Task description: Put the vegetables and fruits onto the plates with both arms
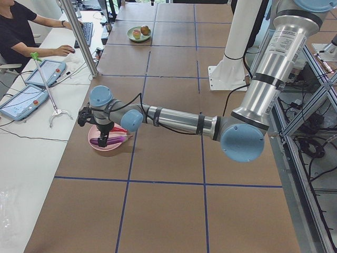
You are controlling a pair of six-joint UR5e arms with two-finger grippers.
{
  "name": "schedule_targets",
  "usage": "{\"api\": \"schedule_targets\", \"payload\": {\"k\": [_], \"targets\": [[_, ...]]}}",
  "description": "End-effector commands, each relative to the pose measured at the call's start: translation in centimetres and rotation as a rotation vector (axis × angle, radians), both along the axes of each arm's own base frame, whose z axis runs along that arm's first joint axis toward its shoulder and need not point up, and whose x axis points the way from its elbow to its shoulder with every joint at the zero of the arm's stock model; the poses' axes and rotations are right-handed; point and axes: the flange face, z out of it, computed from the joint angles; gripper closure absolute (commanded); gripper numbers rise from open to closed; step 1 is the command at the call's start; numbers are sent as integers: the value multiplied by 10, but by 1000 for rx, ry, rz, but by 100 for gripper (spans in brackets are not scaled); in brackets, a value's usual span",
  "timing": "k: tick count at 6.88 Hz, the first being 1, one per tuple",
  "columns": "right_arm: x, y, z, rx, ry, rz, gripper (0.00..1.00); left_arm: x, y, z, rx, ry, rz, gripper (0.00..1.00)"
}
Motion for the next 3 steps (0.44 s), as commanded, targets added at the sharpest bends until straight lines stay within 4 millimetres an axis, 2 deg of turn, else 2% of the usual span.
{"api": "schedule_targets", "payload": {"k": [1, 2, 3], "targets": [[39, 25, 32, -10, 12, -8, 0, -62, 41, 24, -14, -46, 40, 0], [56, 36, 44, 2, 11, -11, 0, -74, 75, 25, -56, -57, 65, 0], [62, 49, 59, -1, 9, -31, 0, -76, 106, 18, -103, -60, 89, 0]]}}
